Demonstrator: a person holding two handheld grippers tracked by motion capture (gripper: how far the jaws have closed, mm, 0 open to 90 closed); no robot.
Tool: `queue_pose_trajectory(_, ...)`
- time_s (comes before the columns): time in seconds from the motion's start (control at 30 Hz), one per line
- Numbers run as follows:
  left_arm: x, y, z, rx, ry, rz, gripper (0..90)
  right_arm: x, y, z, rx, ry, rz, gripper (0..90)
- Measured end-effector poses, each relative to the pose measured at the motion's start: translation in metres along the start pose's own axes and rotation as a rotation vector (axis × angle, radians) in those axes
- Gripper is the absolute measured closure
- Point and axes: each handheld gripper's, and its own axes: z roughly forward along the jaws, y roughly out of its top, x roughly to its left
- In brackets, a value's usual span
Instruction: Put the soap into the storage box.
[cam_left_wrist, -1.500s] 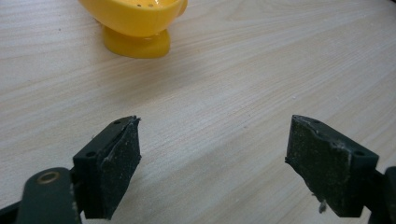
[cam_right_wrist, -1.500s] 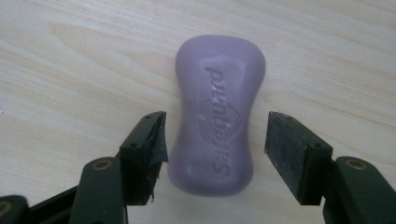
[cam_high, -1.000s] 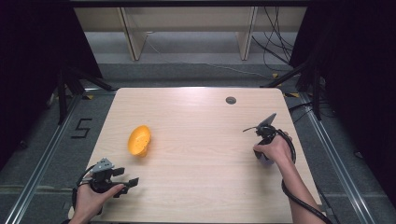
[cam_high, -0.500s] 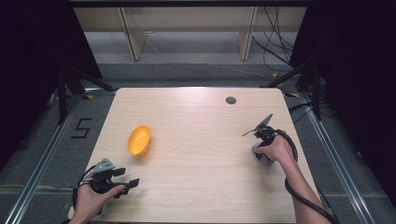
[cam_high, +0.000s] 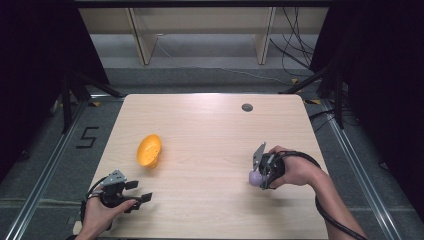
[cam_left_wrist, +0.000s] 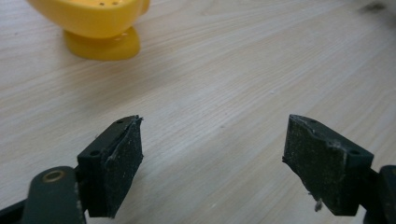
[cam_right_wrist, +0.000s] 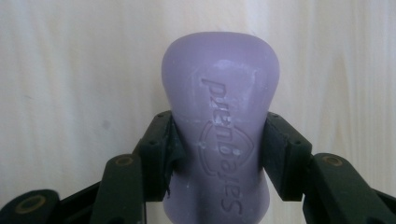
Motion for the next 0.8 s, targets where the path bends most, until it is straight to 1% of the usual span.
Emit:
queue_pose_trajectory(0.03,-0.001,0.001,0.000,0.012,-0.007,0.015,18.8,0.005,0.003,-0.001,0.011,-0.003,0.014,49.9)
queue_pose_trajectory(0.07,-0.007,0.004,0.002,0.002,-0.039,0.053,18.8,0.009,0.010,-0.002,-0.005,0.005,-0.028,49.9)
queue_pose_trajectory(0.1,-0.007,0.004,0.002,0.002,-0.039,0.053,18.7,0.009,0.010,-0.002,-0.005,0.005,-0.028,49.9)
queue_pose_trajectory(0.13,-0.013,0.008,0.005,-0.009,-0.068,0.087,18.4,0.016,0.020,-0.003,-0.009,0.007,-0.072,49.9)
queue_pose_trajectory(0.17,-0.013,0.008,0.005,-0.009,-0.068,0.087,17.7,0.016,0.020,-0.003,-0.009,0.007,-0.072,49.9)
queue_pose_trajectory(0.2,-0.023,0.014,0.009,0.002,-0.103,0.128,17.2,0.023,0.029,-0.004,-0.018,0.022,-0.094,49.9)
queue_pose_trajectory(0.23,-0.023,0.014,0.009,0.002,-0.103,0.128,17.0,0.028,0.036,-0.005,-0.010,0.028,-0.098,49.9)
queue_pose_trajectory(0.27,-0.025,0.016,0.011,0.000,-0.111,0.148,17.0,0.028,0.036,-0.005,-0.010,0.028,-0.098,49.9)
queue_pose_trajectory(0.3,-0.031,0.020,0.015,-0.008,-0.136,0.171,17.1,0.033,0.047,-0.004,-0.015,0.037,-0.150,49.9)
queue_pose_trajectory(0.33,-0.033,0.022,0.018,-0.014,-0.154,0.215,17.3,0.037,0.052,-0.005,0.005,0.041,-0.135,49.9)
queue_pose_trajectory(0.37,-0.041,0.026,0.022,-0.009,-0.178,0.238,18.4,0.037,0.058,-0.003,-0.010,0.046,-0.202,49.9)
queue_pose_trajectory(0.4,-0.041,0.026,0.022,-0.009,-0.178,0.238,19.3,0.037,0.058,-0.003,-0.010,0.046,-0.202,49.9)
queue_pose_trajectory(0.43,-0.044,0.029,0.024,0.011,-0.179,0.270,19.4,0.041,0.066,-0.001,-0.015,0.057,-0.215,50.0)
queue_pose_trajectory(0.47,-0.054,0.034,0.032,0.011,-0.200,0.306,19.8,0.048,0.070,-0.002,0.013,0.057,-0.145,50.0)
queue_pose_trajectory(0.5,-0.054,0.034,0.032,0.011,-0.200,0.306,20.1,0.048,0.070,-0.002,0.013,0.057,-0.145,50.0)
queue_pose_trajectory(0.53,-0.065,0.041,0.040,0.016,-0.248,0.338,20.9,0.050,0.079,0.000,0.015,0.067,-0.165,49.9)
queue_pose_trajectory(0.57,-0.065,0.041,0.040,0.016,-0.248,0.338,21.5,0.050,0.079,0.000,0.015,0.067,-0.165,49.9)
queue_pose_trajectory(0.6,-0.070,0.044,0.043,0.020,-0.274,0.349,21.5,0.047,0.084,0.003,-0.003,0.072,-0.233,50.0)
queue_pose_trajectory(0.63,-0.080,0.050,0.049,0.024,-0.312,0.382,22.7,0.053,0.090,0.004,0.022,0.071,-0.184,50.0)
queue_pose_trajectory(0.67,-0.080,0.050,0.049,0.024,-0.312,0.382,23.4,0.053,0.090,0.004,0.022,0.071,-0.184,50.0)
queue_pose_trajectory(0.7,-0.090,0.053,0.056,0.024,-0.337,0.392,23.7,0.054,0.096,0.005,0.024,0.068,-0.190,49.9)
queue_pose_trajectory(0.73,-0.090,0.053,0.056,0.024,-0.337,0.392,23.8,0.054,0.096,0.005,0.024,0.068,-0.190,49.9)
queue_pose_trajectory(0.77,-0.096,0.057,0.062,0.037,-0.364,0.419,23.8,0.055,0.101,0.006,0.030,0.066,-0.198,50.0)
queue_pose_trajectory(0.8,-0.101,0.058,0.066,0.028,-0.372,0.434,23.7,0.053,0.103,0.006,0.037,0.063,-0.223,50.0)
